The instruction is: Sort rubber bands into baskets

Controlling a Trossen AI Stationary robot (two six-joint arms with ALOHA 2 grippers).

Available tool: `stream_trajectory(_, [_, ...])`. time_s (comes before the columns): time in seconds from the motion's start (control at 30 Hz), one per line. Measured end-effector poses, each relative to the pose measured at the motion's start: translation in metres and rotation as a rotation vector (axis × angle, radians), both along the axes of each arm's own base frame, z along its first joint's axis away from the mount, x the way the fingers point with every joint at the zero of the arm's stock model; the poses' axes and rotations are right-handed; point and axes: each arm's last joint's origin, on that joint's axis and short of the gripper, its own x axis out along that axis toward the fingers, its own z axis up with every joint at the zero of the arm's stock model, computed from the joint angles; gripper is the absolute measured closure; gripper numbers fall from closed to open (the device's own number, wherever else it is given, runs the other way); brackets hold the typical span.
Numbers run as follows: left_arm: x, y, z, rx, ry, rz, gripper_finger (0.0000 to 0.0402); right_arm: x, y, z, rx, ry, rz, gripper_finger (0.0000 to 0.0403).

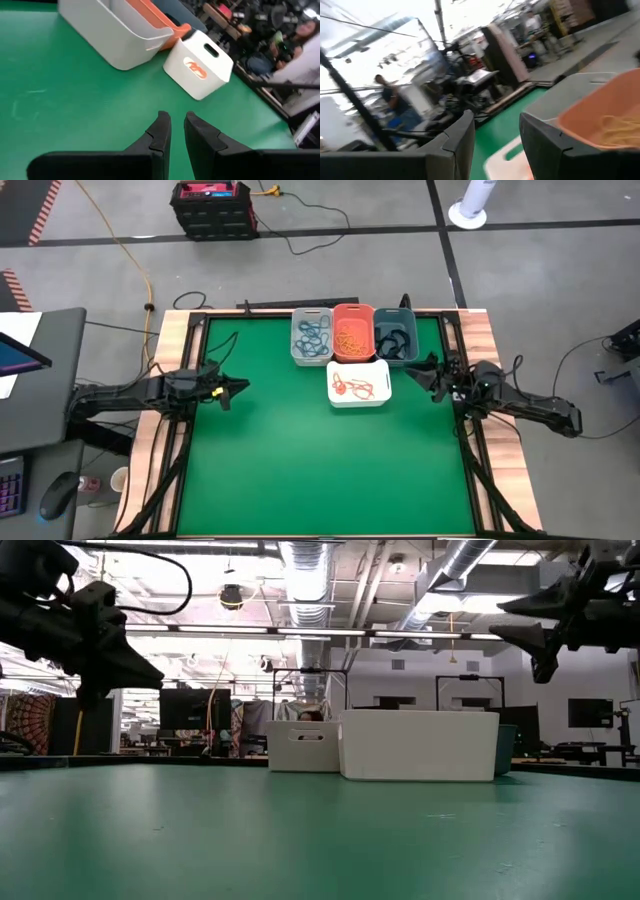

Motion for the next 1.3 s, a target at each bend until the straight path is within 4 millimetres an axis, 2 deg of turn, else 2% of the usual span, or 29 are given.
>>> stream_trajectory(0.17, [-0.002,0.002,-0.002,-0.067,-0.009,0.107,0.0356,0.0,-0.002,-0.005,0.004,0.055,-0.083,0.0221])
stream_trajectory(0.43, [-0.004,0.004,-0.004,-0.193,-0.046,0.211,0.0356,0.001,-0.002,-0.012,0.018,0.124,-0.062,0.0221])
stream_trajectory(0.67, [-0.005,0.006,-0.005,-0.195,-0.067,0.308,0.0356,0.001,-0.003,-0.016,-0.039,0.182,-0.076,0.0221])
stream_trajectory(1.07, [-0.005,0.004,-0.006,0.0,0.05,0.183,0.0356,0.001,-0.003,-0.017,-0.044,0.196,-0.079,0.0221])
stream_trajectory(1.3, [-0.004,0.004,-0.006,0.228,0.158,0.103,0.0356,0.001,-0.003,-0.017,-0.041,0.198,-0.079,0.0221])
